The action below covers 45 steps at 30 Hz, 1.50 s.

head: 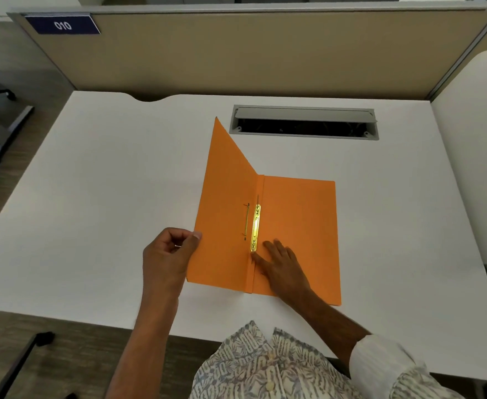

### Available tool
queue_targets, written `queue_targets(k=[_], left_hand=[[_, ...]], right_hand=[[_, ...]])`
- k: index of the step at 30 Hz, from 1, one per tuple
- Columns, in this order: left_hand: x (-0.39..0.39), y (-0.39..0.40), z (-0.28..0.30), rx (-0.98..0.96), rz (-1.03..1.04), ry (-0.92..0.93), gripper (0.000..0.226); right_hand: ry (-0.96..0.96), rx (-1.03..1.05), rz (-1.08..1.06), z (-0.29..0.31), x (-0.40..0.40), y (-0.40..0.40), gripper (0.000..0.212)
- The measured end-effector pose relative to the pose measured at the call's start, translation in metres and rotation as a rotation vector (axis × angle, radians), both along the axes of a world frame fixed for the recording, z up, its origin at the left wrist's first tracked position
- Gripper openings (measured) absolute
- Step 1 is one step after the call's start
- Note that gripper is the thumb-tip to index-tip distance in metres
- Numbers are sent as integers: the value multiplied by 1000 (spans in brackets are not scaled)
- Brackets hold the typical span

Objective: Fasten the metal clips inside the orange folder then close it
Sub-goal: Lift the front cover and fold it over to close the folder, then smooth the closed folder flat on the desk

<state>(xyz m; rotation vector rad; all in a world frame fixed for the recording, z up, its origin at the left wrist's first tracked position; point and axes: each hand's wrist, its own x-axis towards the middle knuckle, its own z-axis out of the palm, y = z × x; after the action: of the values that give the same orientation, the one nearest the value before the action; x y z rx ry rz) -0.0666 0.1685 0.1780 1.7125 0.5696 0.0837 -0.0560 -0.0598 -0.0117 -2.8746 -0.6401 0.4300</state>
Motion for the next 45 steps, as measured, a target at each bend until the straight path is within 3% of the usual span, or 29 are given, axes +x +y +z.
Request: queue_targets(k=[7,18,21,25,29,32,38,45], left_hand=[[-3,-38,4,-3,-94,-9,11],[-5,-126,-6,-3,-354,-27,17],[-6,-157,-18,24,-448,-33,25],[-4,-199,-42,135,-588,-15,43],[-1,-239,-67,213,-701,24,59],[2,-261,-86,285,-745,81,67],[0,-282,-125,377,-797,191,73],[0,-293,-150,459,-782,219,63]], right_hand=[[5,89,25,-1,-10,-22,52],[-17,188,-317,8,-42,-102,44],[-18,193,-347,9,-48,-118,50],[-8,241,-379,10,-57,-135,72],[-8,230,-399,8,-65,-160,57],[-26,220,-370,9,-70,-167,58],[-1,220,-452,7,-72,-176,63],[32,312,-486,2,-75,-186,80]])
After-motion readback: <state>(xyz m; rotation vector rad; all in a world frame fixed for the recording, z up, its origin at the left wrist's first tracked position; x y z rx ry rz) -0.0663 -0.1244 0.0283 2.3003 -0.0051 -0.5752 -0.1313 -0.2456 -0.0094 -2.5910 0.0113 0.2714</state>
